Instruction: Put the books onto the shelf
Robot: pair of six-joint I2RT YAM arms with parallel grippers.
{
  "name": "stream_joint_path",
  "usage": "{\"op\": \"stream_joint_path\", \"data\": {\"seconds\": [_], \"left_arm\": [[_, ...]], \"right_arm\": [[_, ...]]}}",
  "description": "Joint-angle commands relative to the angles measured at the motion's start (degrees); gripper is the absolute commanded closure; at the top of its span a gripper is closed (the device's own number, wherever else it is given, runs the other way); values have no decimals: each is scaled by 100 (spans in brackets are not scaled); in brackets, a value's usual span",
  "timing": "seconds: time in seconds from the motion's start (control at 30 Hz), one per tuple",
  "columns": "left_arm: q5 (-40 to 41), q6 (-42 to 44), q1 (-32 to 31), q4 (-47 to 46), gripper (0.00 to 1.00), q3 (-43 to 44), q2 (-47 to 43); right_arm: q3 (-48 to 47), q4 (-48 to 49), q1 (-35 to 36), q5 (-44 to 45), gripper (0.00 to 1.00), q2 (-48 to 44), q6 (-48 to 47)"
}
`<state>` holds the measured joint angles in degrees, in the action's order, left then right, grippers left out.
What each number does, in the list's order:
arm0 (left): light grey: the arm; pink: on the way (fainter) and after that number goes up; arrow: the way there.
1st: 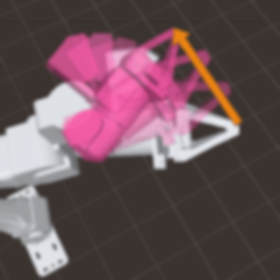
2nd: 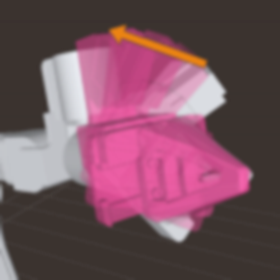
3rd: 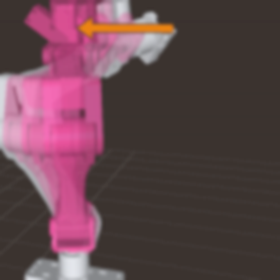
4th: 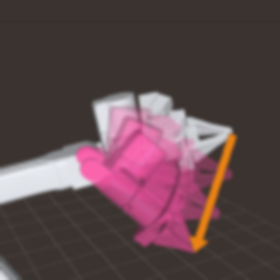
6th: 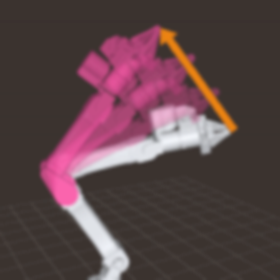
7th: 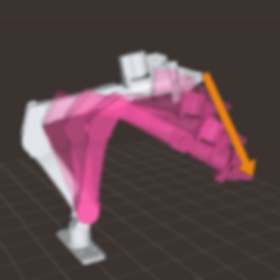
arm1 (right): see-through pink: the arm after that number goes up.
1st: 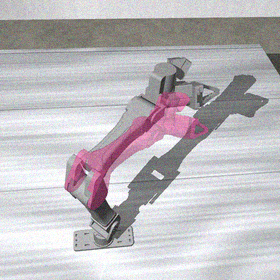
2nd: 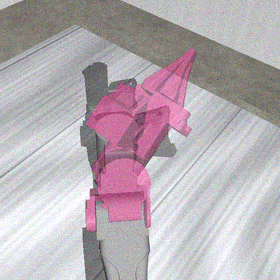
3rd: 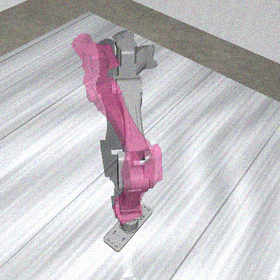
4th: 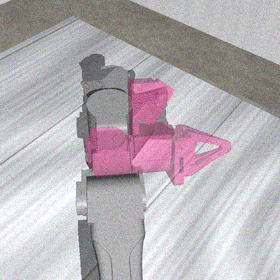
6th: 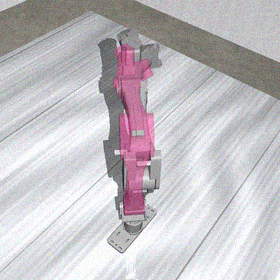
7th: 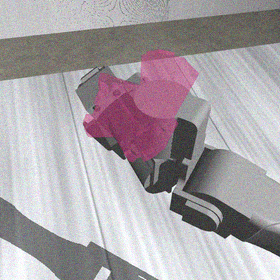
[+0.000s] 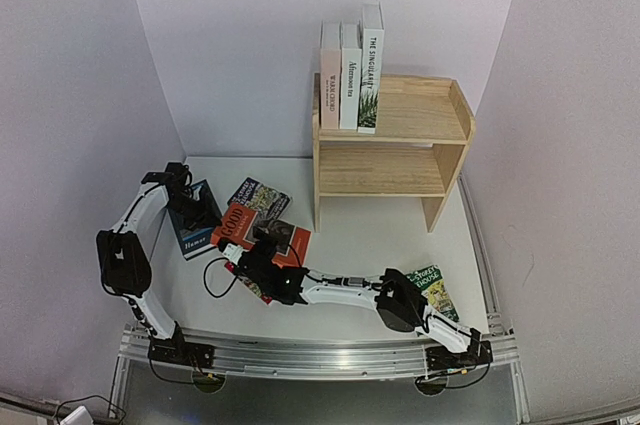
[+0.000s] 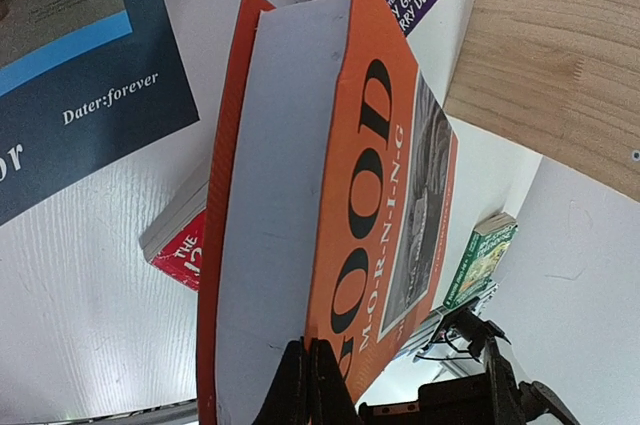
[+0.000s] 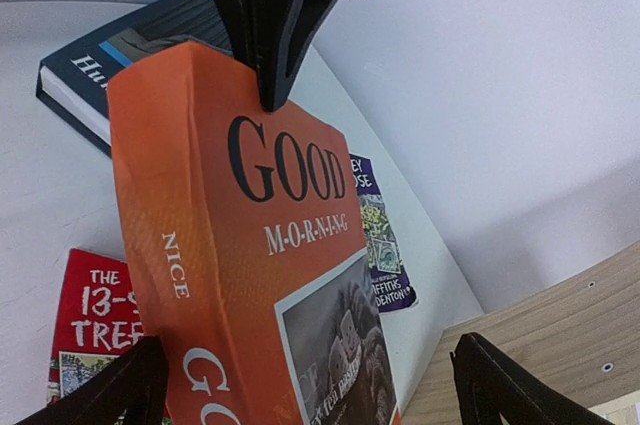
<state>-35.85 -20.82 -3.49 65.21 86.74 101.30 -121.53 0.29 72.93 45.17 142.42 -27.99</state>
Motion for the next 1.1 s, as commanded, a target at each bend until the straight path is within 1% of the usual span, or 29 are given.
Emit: {"op": "stream_joint_path", "data": {"seconds": [0.0,0.13,0.2,0.3,0.33,0.4,0.53,0.67,0.73,0.97,1.07], "left_arm": [[-124,-80,4,-54,100,69,-242],[-167,-107,10,-96,100,71,-219],[-153,-113,5,-107,100,67,-202],[-143,-107,5,-105,100,63,-206],[-151,-107,6,-109,100,54,-214],[-162,-110,6,-125,100,32,-218],[-197,-132,4,-135,100,31,-207],[-187,-117,7,-113,100,27,-223],[-215,-129,8,-114,100,18,-215],[-274,-117,8,-149,100,10,-230],[-298,-118,7,-166,100,-61,-263]], "right_arm": [[-298,215,-24,436,5,308,-528],[-181,187,-24,86,7,229,-470],[-185,5,-17,-140,6,190,-446],[16,-206,35,-661,6,-80,-172],[61,-205,37,-671,6,-142,-76],[75,-204,17,-491,6,-145,-44],[-123,-208,-85,66,6,164,-401],[-394,-208,-259,499,11,309,-435],[-470,-210,-315,503,15,369,-518],[-480,-204,-382,458,19,505,-719],[-535,-205,-405,475,25,520,-691]]}}
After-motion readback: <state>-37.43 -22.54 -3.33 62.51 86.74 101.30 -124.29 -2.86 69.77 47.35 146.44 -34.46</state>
